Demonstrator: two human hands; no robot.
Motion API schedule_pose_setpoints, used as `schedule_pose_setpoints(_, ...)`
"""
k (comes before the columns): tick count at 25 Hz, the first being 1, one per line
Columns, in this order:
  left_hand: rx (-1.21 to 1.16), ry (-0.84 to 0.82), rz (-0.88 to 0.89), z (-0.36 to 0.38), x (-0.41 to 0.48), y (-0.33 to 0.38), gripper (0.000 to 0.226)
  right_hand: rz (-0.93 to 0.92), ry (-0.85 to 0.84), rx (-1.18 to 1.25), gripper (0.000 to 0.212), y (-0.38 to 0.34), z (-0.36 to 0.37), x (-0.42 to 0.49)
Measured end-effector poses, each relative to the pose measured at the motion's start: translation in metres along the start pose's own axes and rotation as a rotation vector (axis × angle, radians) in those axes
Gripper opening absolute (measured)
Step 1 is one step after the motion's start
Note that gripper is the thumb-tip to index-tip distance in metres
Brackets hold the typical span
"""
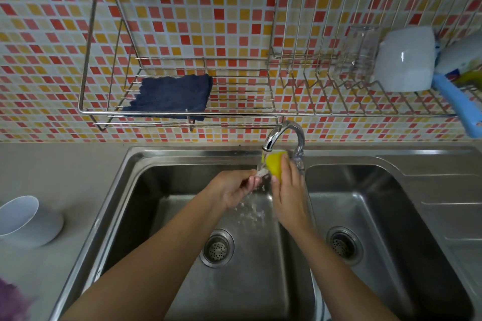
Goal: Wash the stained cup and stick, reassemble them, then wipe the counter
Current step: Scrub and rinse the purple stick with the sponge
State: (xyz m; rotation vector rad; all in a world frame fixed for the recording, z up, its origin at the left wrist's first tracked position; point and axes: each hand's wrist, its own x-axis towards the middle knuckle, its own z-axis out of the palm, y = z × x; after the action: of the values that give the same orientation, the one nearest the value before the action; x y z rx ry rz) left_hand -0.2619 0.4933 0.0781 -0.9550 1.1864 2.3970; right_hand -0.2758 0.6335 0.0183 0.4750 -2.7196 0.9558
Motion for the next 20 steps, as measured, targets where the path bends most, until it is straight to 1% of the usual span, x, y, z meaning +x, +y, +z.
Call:
schedule_pose_setpoints(1,-0.007,-0.002,-0.015,0.000,0.000,0.001,0.016,0.052,0.022,0.009,0.064,0.002,0.001,0.003)
schedule_pose_setpoints(2,-0.021,-0.002,-0.022,0.001,-0.002,0.002,0.016,0.054,0.019,0.007,0.064,0.003,0.001,0.004)
schedule_pose_setpoints(4,-0.056,-0.002,-0.031,0.001,-0.003,0.005,0.019,-0.044,-0.040,-0.030,0.063,0.000,0.002,0.003)
schedule_pose_setpoints(5,-0.062,-0.003,-0.038,0.002,-0.004,0.006,0.020,-0.059,-0.047,-0.033,0.062,-0.001,0.003,0.003)
schedule_pose_setpoints(7,-0.048,-0.001,-0.040,0.003,-0.008,0.007,0.020,0.020,0.002,0.016,0.058,-0.003,0.006,0.005)
schedule_pose_setpoints(8,-0.034,-0.003,-0.027,0.003,-0.010,0.007,0.020,0.031,0.000,0.018,0.058,-0.004,0.006,0.005)
schedule_pose_setpoints(9,-0.009,0.007,0.001,0.002,-0.012,0.007,0.020,-0.003,-0.031,-0.010,0.058,-0.004,0.007,0.005)
schedule_pose_setpoints(11,0.098,0.063,0.119,0.001,-0.015,0.007,0.015,-0.057,-0.084,-0.042,0.060,-0.002,0.008,0.003)
schedule_pose_setpoints(14,0.442,0.173,0.371,-0.004,-0.015,0.003,0.005,0.029,-0.041,-0.008,0.055,-0.003,0.007,0.003)
schedule_pose_setpoints(17,0.806,0.222,0.639,-0.007,-0.016,-0.002,0.015,-0.066,-0.051,-0.057,0.058,-0.005,0.004,0.002)
schedule_pose_setpoints(18,0.897,0.227,0.727,-0.006,-0.018,-0.005,0.016,-0.026,-0.035,-0.031,0.057,-0.007,0.003,0.003)
schedule_pose_setpoints(20,1.006,0.228,0.866,-0.004,-0.020,-0.009,0.016,0.054,0.015,0.029,0.055,-0.008,0.003,0.004)
